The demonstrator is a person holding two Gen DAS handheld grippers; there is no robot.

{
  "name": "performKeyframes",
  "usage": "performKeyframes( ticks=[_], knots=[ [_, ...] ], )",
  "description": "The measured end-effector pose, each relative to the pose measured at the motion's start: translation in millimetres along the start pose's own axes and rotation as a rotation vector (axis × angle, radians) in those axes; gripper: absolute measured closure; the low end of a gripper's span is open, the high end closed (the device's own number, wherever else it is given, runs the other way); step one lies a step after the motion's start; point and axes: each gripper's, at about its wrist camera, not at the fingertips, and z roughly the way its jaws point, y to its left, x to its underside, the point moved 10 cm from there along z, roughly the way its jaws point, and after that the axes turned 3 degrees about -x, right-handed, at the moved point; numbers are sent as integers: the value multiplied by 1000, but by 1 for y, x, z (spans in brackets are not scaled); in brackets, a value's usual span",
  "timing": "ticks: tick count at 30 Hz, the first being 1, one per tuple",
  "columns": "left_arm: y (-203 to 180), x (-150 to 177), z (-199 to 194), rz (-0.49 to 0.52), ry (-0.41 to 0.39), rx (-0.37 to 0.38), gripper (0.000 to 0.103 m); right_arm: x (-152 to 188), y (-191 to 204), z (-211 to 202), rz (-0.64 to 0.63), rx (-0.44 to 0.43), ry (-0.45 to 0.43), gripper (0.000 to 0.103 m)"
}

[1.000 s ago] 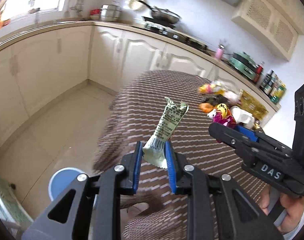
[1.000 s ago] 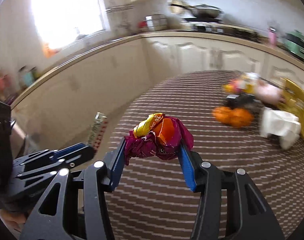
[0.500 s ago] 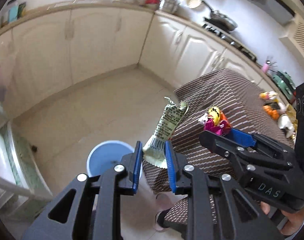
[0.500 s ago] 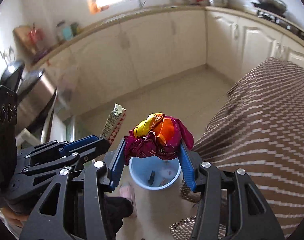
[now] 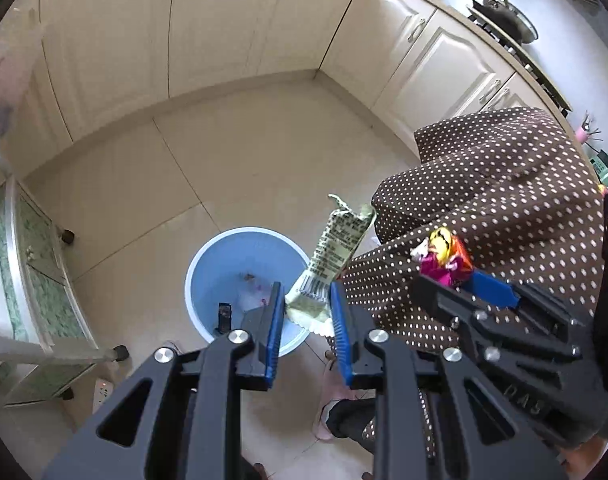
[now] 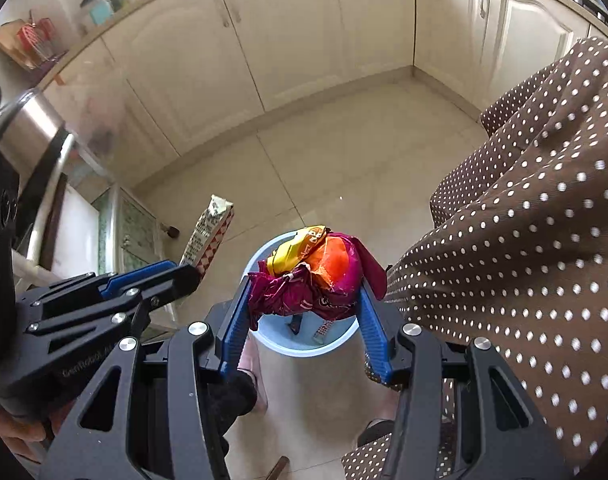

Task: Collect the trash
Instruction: 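Open both grippers to drop the wrappers into the bin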

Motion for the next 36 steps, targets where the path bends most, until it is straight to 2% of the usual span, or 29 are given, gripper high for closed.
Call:
performKeyframes(
  ticks=[5,8,10,24,31,34,36],
  knots=[
    [-2,-20,21,16,8,-11,79,-3,-11,9,17,15,6,55],
    [-2,-30,23,-1,-6,-3,71,-3,-15,14,24,21,12,55],
    [-2,-33,24,-3,-12,-8,71,-2,-14,17,27,22,19,55],
    [27,-10,22,-57,7,-30,71,-1,4,36,16,-3,55,55],
    [43,-20,5,-99,-41,-62,70,-22,29,43,-18,-31,18,52],
    [51,-26,-5,-114,-65,-74,70,-33,37,41,-36,-29,-15,45],
    [53,-29,-11,-121,-77,-71,70,-39,40,39,-45,-28,-34,43]
  ],
)
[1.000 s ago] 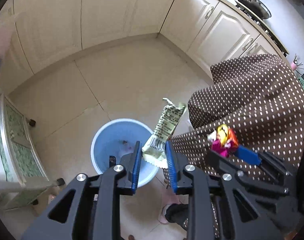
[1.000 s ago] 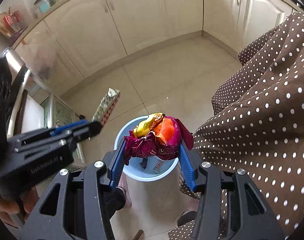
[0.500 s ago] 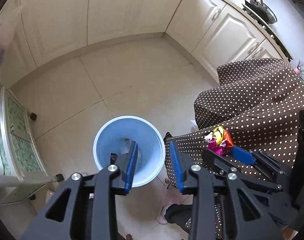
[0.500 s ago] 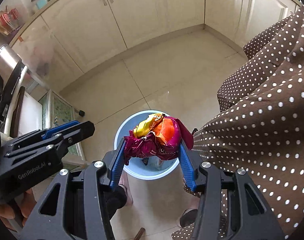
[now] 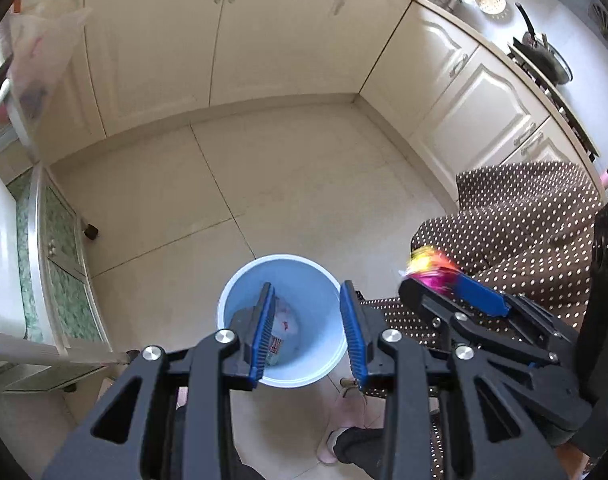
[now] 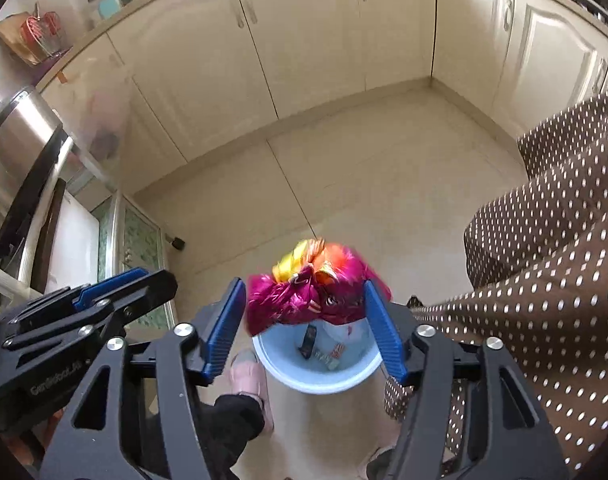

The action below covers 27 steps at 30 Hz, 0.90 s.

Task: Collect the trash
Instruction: 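Open both grippers to drop the wrappers into the bin, then grasp the white tissue pack with the right gripper while the left gripper grasps the orange peel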

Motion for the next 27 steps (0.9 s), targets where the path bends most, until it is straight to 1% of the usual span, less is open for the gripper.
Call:
performKeyframes(
  ticks=[3,7,11,14,16,18,19,20,22,24,27],
  knots=[
    [0,-4,-8,-1,-16,1,70,-5,3,-5,-17,2,-19,41],
    [-6,-7,-22,8,-35,15,70,-5,1,-18,-30,27,-38,41],
    [-23,-8,-38,33,-56,36,70,-6,-12,-49,-30,81,-74,41],
    [-41,-10,-60,62,-86,62,69,-9,-21,-78,-41,122,-114,40],
    [-60,-12,-78,91,-116,83,66,-13,-26,-105,-39,134,-153,40],
    [-78,-13,-95,120,-144,98,65,-15,-33,-135,-39,152,-196,39],
    [-93,-12,-107,145,-162,116,64,-16,-39,-156,-37,171,-227,37],
    [-103,-11,-115,163,-174,126,63,-16,-42,-167,-34,185,-243,37],
    [-128,-10,-133,206,-209,142,54,-15,-58,-207,-16,229,-299,36],
    [-162,-6,-152,269,-238,164,53,-10,-74,-238,10,254,-338,36],
    [-209,6,-168,341,-248,201,53,3,-107,-286,54,302,-395,35]
  ],
)
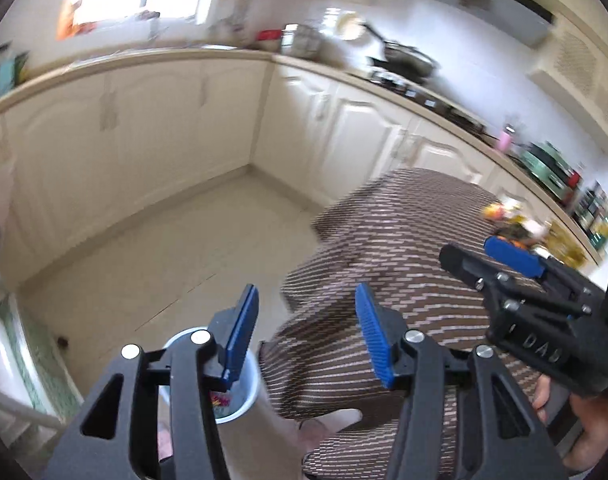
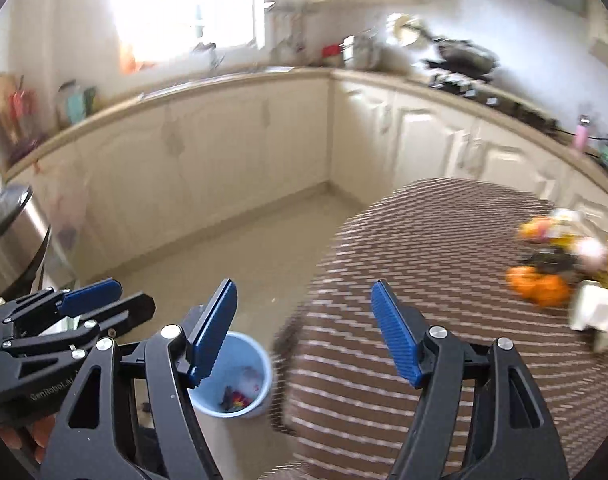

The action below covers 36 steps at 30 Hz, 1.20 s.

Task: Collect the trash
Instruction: 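Grasp the white tissue pack with the right gripper while the left gripper grasps the orange peel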

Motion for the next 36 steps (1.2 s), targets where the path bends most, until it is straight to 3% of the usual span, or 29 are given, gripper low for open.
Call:
performKeyframes(
  ticks=[8,16,25,36],
  knots=[
    [-144,5,4,202,32,118,52,17,-144,-74,142,179,-81,31],
    [-232,15,28,337,71,174,42,59,-249,-98,303,323,-65,16],
    [-263,5,67,366,103,153,40,75,-303,-62,437,307,13,15],
    [-271,-8,99,364,114,150,40,69,-309,-34,487,265,44,14]
  ],
)
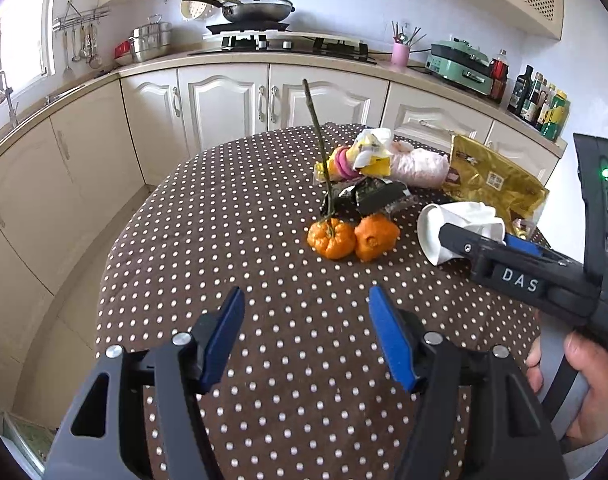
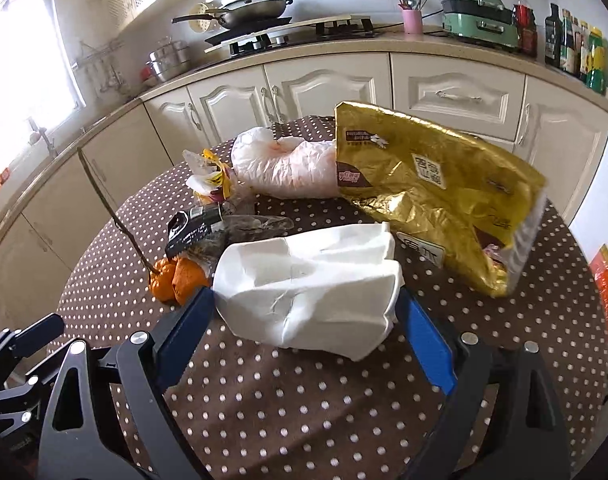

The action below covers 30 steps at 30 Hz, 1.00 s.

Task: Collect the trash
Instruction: 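Grasp the white tissue pack with the right gripper while the left gripper grasps the orange peel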

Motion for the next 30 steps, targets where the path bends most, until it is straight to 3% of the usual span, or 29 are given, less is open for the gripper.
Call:
performKeyframes(
  ticks=[7,9,16,21,23,24,30],
  knots=[
    [-3,-17,23,-13,1,24,40,-1,1,12,0,-10,20,15],
    [-6,-24,29,-16,-1,34,40,-5,-1,7,11,-9,-10,21],
    [-13,-48,49,-29,-29,45,42,-12,0,0,0,-5,-57,21],
    [-18,-55,70,-38,1,53,68,-15,1,0,8,-16,-70,21],
    [-20,-53,78,-39,18,63,83,-16,2,0,7,-19,-73,21],
    [-20,-52,81,-39,29,64,98,-17,2,0,6,-18,-77,21],
    [-15,-48,64,-47,-12,79,99,-18,6,-5,-15,-14,-104,21]
  ],
)
